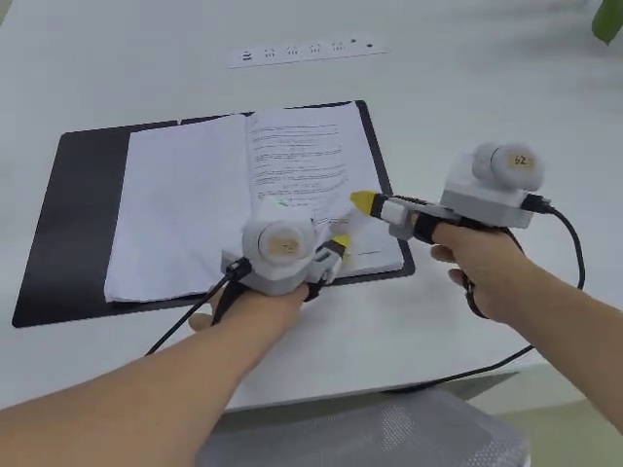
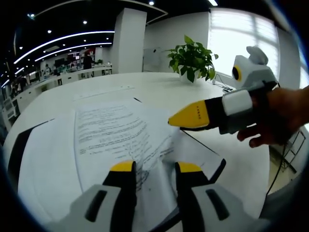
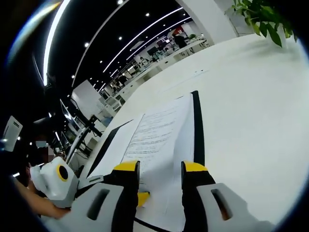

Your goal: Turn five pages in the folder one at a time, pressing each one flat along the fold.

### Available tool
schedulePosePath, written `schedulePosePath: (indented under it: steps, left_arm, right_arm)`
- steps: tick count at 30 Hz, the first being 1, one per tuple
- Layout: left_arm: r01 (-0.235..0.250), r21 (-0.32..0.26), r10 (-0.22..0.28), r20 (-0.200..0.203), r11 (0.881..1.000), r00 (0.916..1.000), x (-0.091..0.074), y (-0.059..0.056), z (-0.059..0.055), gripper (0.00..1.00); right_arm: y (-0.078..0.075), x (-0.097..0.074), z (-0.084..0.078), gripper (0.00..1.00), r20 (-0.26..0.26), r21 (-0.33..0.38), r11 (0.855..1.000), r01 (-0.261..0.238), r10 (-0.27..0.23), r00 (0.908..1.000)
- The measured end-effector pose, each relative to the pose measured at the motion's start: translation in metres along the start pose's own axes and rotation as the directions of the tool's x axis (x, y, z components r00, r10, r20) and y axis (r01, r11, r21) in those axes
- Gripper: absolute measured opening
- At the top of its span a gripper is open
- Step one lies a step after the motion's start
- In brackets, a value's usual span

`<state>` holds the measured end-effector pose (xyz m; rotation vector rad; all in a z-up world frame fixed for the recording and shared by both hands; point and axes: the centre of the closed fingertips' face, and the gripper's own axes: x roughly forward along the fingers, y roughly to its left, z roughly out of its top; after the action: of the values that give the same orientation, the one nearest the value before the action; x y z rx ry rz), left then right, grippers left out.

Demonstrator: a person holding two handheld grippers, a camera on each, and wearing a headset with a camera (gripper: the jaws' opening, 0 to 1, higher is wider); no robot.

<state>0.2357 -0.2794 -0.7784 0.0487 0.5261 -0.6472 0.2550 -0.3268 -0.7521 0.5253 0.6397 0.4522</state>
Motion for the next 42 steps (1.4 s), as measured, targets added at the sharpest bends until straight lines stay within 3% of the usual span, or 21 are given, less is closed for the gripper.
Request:
schedulePosePath:
  steps: [8,17,26,29,35,40,42]
  left_arm:
    - [-0.002,0.000,0.002,-0.006,1.000,1.0000,0.000,0.000,0.000,0.32]
    - [0.001,-0.002,-0.001,-0.014,1.000,0.9999,0.000,0.000,0.000,0.31]
    - [0.002,-0.050,-0.003,-0.021,0.999,0.9998,-0.001,0.000,0.001,0.32]
    - [0.009,-0.060,-0.011,-0.026,0.998,0.9996,-0.001,-0.002,0.001,0.34]
    - [0.049,-0.085,-0.054,-0.056,0.995,0.9970,-0.010,-0.009,-0.002,0.38]
    - [0.081,-0.107,-0.091,-0.087,0.991,0.9921,-0.028,-0.015,-0.006,0.46]
    - [0.087,-0.096,-0.095,-0.092,0.992,0.9911,-0.038,-0.014,-0.008,0.48]
  right_arm:
    - [-0.004,0.000,0.000,0.14,0.010,0.112,0.993,-0.024,0.023,0.9997]
    - [0.000,-0.002,0.002,0.12,0.029,0.157,0.987,-0.030,0.026,0.9993]
    - [0.000,-0.009,0.006,0.05,0.049,0.208,0.977,-0.039,0.030,0.9983]
    - [-0.002,-0.011,0.009,0.01,0.062,0.266,0.963,-0.044,0.028,0.9977]
    - [-0.002,-0.012,0.010,0.00,0.064,0.316,0.948,-0.044,0.024,0.9976]
    - [0.000,-0.017,0.011,0.00,0.071,0.363,0.930,-0.047,0.022,0.9972]
    - [0.003,-0.020,0.014,0.00,0.081,0.401,0.915,-0.055,0.024,0.9964]
